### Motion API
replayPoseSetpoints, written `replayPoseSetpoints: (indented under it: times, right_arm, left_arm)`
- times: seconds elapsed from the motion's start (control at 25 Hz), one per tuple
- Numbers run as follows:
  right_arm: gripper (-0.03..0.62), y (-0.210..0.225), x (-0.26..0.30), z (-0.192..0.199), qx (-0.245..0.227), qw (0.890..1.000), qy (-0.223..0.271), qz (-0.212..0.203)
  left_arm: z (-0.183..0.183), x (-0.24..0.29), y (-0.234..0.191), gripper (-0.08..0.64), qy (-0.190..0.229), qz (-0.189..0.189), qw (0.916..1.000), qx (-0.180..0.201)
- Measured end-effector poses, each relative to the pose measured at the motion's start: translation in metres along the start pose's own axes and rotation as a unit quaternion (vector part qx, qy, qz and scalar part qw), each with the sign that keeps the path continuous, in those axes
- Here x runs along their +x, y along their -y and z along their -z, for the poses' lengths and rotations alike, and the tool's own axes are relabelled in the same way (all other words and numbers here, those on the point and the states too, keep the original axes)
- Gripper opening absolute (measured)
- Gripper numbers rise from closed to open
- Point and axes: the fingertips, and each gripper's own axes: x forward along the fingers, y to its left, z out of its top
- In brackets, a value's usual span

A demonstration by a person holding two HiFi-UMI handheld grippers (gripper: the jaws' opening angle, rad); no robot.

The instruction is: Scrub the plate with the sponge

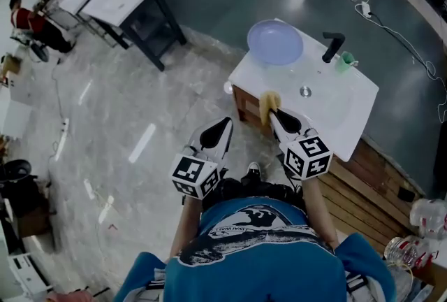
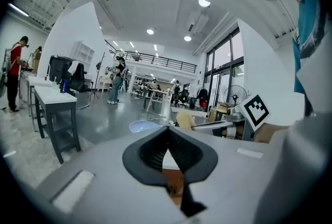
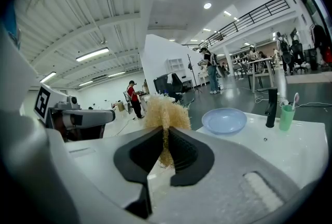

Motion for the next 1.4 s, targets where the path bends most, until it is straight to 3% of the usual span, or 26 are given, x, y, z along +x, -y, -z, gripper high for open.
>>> replayPoseSetpoints:
  times: [0.36, 0.8, 1.12, 1.4]
  right_arm:
    - [0.031, 0.029, 0.013, 0.003, 0.035, 0.999, -0.006, 0.009]
    - [0.031, 0.064, 0.052, -0.008, 0.054, 0.998, -0.010, 0.043]
    - [0.031, 0.102, 0.121, -0.032, 0.073, 0.992, -0.026, 0.095]
    - [0.031, 0.130, 0.179, -0.055, 0.086, 0.985, -0.039, 0.143]
  left_arm:
    - [-0.005, 0.033, -0.008, 0.011, -0.019, 0.008, 0.9998, -0.003]
    - [-0.016, 0.088, -0.052, 0.011, -0.036, 0.036, 0.9987, 0.000]
    - [-0.028, 0.148, -0.119, 0.011, -0.066, 0.088, 0.9939, -0.004]
    - [-0.033, 0.214, -0.176, 0.038, -0.104, 0.148, 0.9834, 0.017]
